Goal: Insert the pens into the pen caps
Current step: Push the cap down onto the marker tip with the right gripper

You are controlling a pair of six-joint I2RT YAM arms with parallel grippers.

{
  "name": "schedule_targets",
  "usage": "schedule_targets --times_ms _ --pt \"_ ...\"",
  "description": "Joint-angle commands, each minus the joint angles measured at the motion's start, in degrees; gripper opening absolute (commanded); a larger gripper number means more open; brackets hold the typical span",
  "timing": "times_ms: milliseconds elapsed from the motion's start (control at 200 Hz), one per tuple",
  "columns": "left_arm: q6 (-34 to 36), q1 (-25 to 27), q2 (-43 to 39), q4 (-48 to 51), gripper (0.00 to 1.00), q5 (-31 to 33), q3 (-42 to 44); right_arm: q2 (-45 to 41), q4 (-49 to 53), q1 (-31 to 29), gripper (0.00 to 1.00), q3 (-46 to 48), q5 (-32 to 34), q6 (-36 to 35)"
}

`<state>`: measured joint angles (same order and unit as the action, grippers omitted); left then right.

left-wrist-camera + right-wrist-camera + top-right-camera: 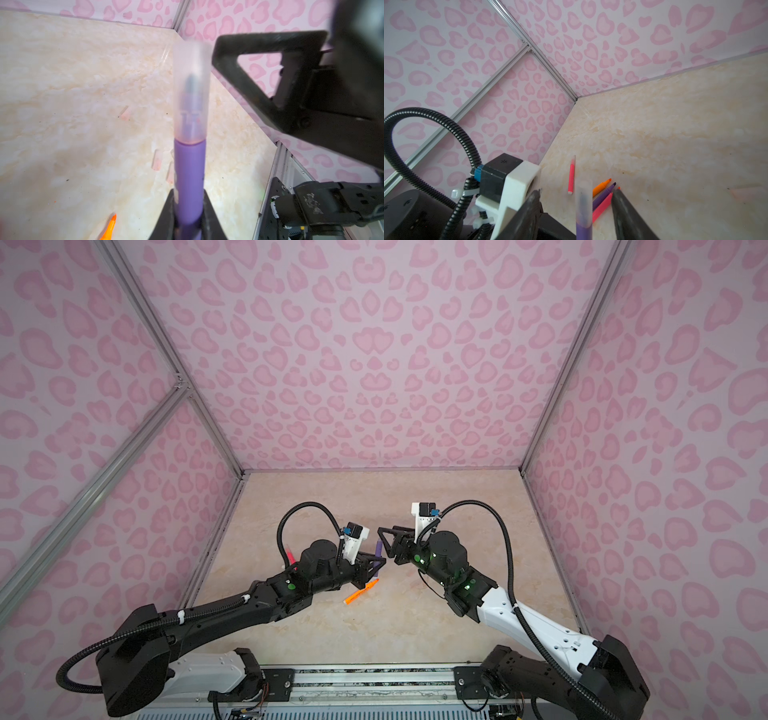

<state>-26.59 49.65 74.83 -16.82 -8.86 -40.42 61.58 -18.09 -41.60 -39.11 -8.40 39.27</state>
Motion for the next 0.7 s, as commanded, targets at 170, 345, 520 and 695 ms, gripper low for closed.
schedule_targets --times_ms 170,345,520,695 --pt "4.4 4.9 1.0 5.5 0.03 11.4 -3.8 1.4 3.8 0.2 0.48 -1.7 2.4 -0.1" --pt "6.4 8.3 1.4 9.4 0.04 17.5 -5.8 2.3 5.0 0.2 0.46 -2.5 2.9 -0.5" --pt "6.7 8.6 2.3 10.2 0.03 17.6 -6.6 2.3 5.6 0.2 0.37 -2.9 3.0 -0.5" --pt "7.0 8.9 2.5 10.6 0.03 18.1 -7.0 2.8 5.9 0.2 0.28 -3.3 2.7 -0.5"
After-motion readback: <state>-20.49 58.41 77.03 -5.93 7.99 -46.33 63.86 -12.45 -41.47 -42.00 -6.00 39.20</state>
